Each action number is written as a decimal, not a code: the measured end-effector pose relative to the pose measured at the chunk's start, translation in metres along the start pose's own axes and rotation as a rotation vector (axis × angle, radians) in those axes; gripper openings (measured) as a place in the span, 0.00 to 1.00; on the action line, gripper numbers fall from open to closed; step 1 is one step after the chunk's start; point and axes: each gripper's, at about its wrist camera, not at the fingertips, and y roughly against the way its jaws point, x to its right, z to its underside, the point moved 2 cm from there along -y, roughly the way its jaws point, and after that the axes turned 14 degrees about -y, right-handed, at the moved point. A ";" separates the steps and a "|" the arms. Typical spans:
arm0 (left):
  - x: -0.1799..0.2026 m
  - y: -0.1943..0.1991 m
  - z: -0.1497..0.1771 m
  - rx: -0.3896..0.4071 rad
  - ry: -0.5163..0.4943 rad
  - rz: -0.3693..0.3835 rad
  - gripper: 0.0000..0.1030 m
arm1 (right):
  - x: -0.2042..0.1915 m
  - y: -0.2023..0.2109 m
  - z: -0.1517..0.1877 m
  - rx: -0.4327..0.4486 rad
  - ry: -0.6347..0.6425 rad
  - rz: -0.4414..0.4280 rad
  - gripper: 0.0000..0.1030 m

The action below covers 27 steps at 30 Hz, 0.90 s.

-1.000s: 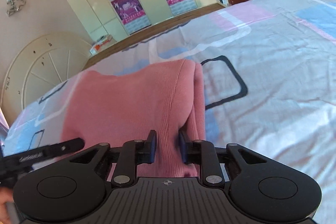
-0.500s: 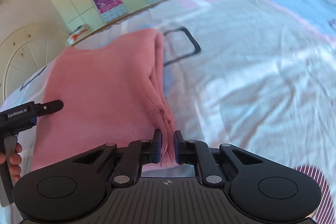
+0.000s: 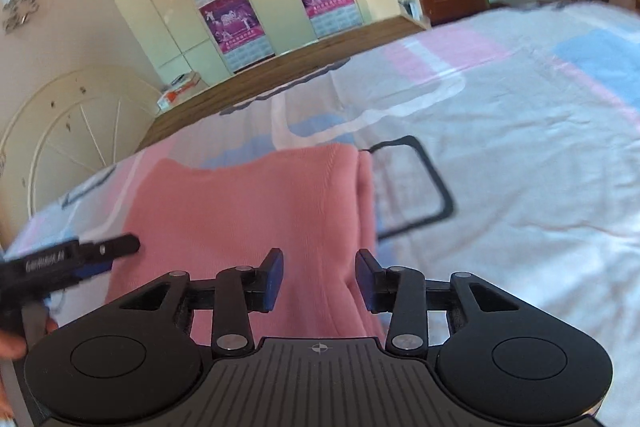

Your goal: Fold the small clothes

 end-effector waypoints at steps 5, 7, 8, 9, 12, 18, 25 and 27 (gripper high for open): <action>-0.011 -0.021 -0.010 -0.014 0.050 0.005 0.60 | 0.004 -0.047 -0.031 -0.006 -0.051 0.018 0.39; -0.014 -0.028 -0.012 -0.016 0.069 0.000 0.59 | 0.003 -0.060 -0.038 -0.016 -0.056 0.018 0.33; -0.016 -0.032 -0.012 -0.020 0.080 -0.004 0.58 | 0.001 -0.063 -0.040 -0.018 -0.042 0.025 0.25; -0.018 -0.036 -0.012 -0.024 0.085 -0.010 0.56 | -0.001 -0.068 -0.041 -0.031 -0.019 0.027 0.11; -0.020 -0.049 -0.008 -0.044 0.073 -0.033 0.46 | -0.007 -0.068 -0.036 0.009 0.083 0.059 0.07; -0.014 -0.047 -0.011 -0.028 0.044 -0.052 0.56 | 0.005 -0.077 -0.029 0.071 0.123 0.160 0.07; -0.003 -0.037 -0.032 0.044 -0.052 -0.107 0.62 | -0.023 -0.054 -0.044 0.175 0.150 0.121 0.10; -0.001 -0.047 -0.034 0.016 -0.051 -0.124 0.62 | -0.033 -0.058 -0.048 0.168 0.157 0.095 0.10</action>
